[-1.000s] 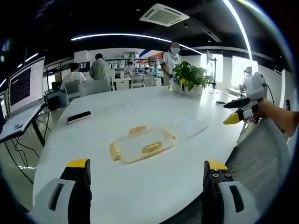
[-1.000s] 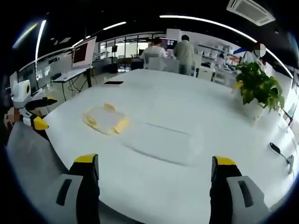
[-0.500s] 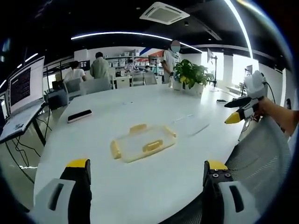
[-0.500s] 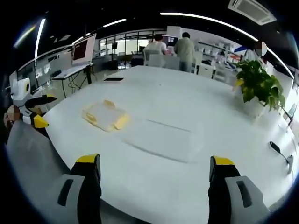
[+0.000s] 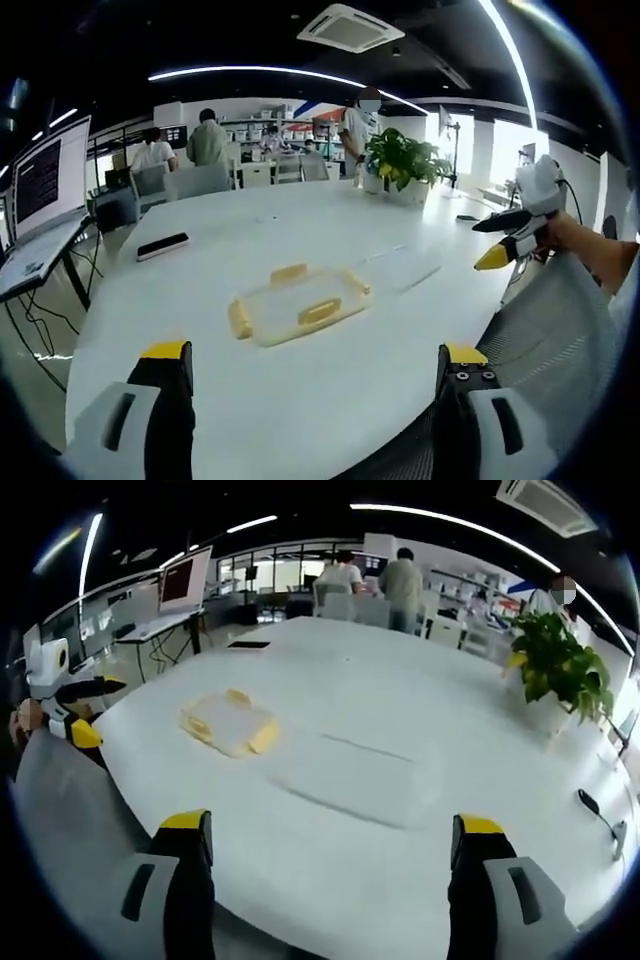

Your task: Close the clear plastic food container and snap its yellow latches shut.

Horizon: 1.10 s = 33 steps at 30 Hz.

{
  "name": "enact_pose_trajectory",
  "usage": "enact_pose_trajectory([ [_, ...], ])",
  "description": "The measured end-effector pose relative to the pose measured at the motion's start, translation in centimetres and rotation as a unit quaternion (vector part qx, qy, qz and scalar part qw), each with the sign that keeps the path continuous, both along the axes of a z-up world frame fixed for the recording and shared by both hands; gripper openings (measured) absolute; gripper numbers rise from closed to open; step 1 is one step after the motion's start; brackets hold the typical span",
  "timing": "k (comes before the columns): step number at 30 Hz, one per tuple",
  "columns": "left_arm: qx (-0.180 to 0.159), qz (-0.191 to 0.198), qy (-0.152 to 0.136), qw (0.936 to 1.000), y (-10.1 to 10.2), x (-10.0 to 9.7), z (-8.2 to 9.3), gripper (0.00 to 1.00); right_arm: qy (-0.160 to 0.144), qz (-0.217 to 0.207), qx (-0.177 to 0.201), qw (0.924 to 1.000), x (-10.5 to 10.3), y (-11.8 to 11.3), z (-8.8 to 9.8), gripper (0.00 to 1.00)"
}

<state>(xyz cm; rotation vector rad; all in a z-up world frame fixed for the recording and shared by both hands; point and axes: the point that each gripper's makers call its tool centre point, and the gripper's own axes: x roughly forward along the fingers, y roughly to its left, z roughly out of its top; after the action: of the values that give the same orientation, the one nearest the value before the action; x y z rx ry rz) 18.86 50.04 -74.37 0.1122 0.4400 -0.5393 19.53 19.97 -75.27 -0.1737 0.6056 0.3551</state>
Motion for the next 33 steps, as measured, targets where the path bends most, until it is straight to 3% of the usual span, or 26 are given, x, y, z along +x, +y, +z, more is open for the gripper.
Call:
enact_pose_trajectory([
  [5, -0.002, -0.01, 0.042, 0.9991, 0.4, -0.1, -1.3, 0.99, -0.002, 0.029, -0.004, 0.9996, 0.1, 1.0, 0.5, 0.98],
  [8, -0.019, -0.012, 0.047, 0.9986, 0.5, 0.6, -1.2, 0.99, 0.01, 0.037, 0.004, 0.9993, 0.7, 1.2, 0.7, 0.99],
  [10, -0.012, -0.018, 0.049, 0.9986, 0.7, 1.5, -1.0, 0.99, -0.005, 0.067, 0.019, 0.9976, 1.6, 2.2, 1.7, 0.99],
  [13, 0.027, -0.047, 0.036, 0.9979, 1.1, 3.3, -0.7, 0.99, -0.015, 0.107, -0.002, 0.9941, 2.9, 3.1, 2.6, 0.99],
  [16, 0.082, -0.079, 0.026, 0.9932, 1.6, 4.6, -0.6, 0.93, -0.069, 0.179, -0.022, 0.9812, 4.0, 5.1, 4.0, 0.91],
  [19, 0.128, -0.116, 0.001, 0.985, 1.8, 6.7, -0.1, 0.93, -0.066, 0.228, -0.008, 0.9713, 4.8, 7.4, 4.3, 0.94],
  [22, 0.136, -0.162, 0.002, 0.9774, 1.5, 8.0, 0.2, 0.93, -0.069, 0.277, -0.025, 0.958, 5.6, 8.9, 4.4, 0.93],
  [23, 0.133, -0.165, 0.013, 0.9773, 1.5, 8.2, 0.1, 0.91, -0.068, 0.293, -0.027, 0.9533, 5.7, 9.5, 4.3, 0.92],
  [24, 0.136, -0.185, 0.039, 0.9724, 1.6, 8.5, -0.4, 0.86, -0.065, 0.327, -0.027, 0.9424, 5.5, 10.4, 4.2, 0.92],
  [25, 0.14, -0.193, 0.052, 0.9698, 1.8, 8.8, -0.7, 0.79, -0.057, 0.343, -0.029, 0.9371, 5.4, 10.9, 4.0, 0.92],
  [28, 0.167, -0.213, 0.046, 0.9616, 1.8, 10.6, -1.2, 0.77, -0.022, 0.364, -0.061, 0.9291, 6.2, 11.3, 2.5, 0.91],
  [30, 0.176, -0.232, 0.061, 0.9547, 1.6, 10.9, -1.9, 0.78, -0.006, 0.386, -0.077, 0.9191, 6.5, 11.6, 1.7, 0.88],
  [31, 0.185, -0.24, 0.082, 0.9495, 1.7, 10.9, -2.6, 0.78, 0.012, 0.388, -0.092, 0.9168, 6.9, 11.5, 1.0, 0.86],
  [33, 0.209, -0.26, 0.104, 0.9368, 1.7, 10.8, -3.6, 0.76, 0.012, 0.414, -0.105, 0.9043, 7.4, 12.0, 0.5, 0.81],
])
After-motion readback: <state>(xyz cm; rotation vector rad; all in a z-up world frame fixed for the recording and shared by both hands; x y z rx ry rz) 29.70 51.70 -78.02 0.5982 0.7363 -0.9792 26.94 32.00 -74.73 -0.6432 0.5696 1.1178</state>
